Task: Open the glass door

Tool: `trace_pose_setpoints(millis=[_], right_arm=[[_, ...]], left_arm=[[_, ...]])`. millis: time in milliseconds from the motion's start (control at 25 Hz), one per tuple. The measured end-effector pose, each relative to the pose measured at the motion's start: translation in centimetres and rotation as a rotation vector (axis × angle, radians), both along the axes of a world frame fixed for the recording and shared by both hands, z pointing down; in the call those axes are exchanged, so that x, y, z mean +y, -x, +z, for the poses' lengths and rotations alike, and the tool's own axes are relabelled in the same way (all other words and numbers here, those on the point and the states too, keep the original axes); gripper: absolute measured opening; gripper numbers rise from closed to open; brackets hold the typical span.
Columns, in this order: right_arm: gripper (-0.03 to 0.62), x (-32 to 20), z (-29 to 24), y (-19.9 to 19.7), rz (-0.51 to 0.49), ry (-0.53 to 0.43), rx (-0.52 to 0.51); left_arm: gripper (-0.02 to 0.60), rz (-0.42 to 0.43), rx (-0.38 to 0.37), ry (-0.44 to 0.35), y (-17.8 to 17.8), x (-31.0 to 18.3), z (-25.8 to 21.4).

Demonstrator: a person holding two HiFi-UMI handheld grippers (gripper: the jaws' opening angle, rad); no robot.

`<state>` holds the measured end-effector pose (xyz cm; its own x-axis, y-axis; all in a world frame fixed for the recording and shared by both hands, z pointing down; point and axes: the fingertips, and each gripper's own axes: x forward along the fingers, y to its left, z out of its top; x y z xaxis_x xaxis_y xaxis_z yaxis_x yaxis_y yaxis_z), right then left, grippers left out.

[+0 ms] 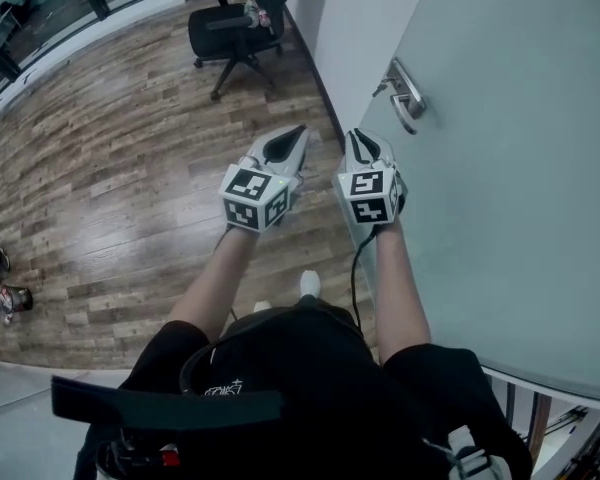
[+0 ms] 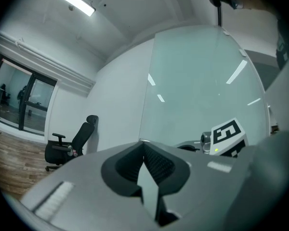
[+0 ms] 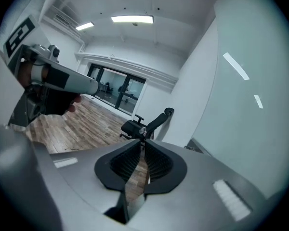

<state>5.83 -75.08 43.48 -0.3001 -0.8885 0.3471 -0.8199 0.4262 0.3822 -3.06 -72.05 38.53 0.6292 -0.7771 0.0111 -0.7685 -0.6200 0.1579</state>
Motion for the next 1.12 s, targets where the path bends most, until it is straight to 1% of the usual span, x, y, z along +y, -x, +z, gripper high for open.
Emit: trace_pose_setpoints(millis=[240, 520, 720, 840, 960, 1120], right_arm=[[0.011, 4.3, -1.6, 4.7, -0.065, -0.01, -0.117], [0.003, 7.8, -3.2, 7.3, -0.093, -0.03, -0.239], [0.003, 10.3, -3.3, 7.4, -0.121, -0.013, -0.319], [0.003, 12.3, -3.6, 7.0, -0.145, -0.004, -0.357], [0.003, 14.2, -3.4, 6.1, -0.17, 0.007, -0.368], [0.003, 16.9, -3.3, 3.9, -0.199, 0.019, -0.375]], left_arm=[[-0.002, -0.025, 0.006, -0.021, 3.6, 3.5, -0.7], [-0.002, -0.019, 0.009, -0.021, 5.1, 6.7, -0.3], [-0.002, -0.025, 0.013, -0.022, 4.6, 8.4, -0.3], [-0.002, -0.042, 0.011, -0.039, 4.1, 10.5, -1.0], [-0.002, -0.075, 0.007, -0.048, 3.5, 12.3, -1.3], [-0.002, -0.124, 0.005, -0.048, 2.2, 14.8, -1.3]])
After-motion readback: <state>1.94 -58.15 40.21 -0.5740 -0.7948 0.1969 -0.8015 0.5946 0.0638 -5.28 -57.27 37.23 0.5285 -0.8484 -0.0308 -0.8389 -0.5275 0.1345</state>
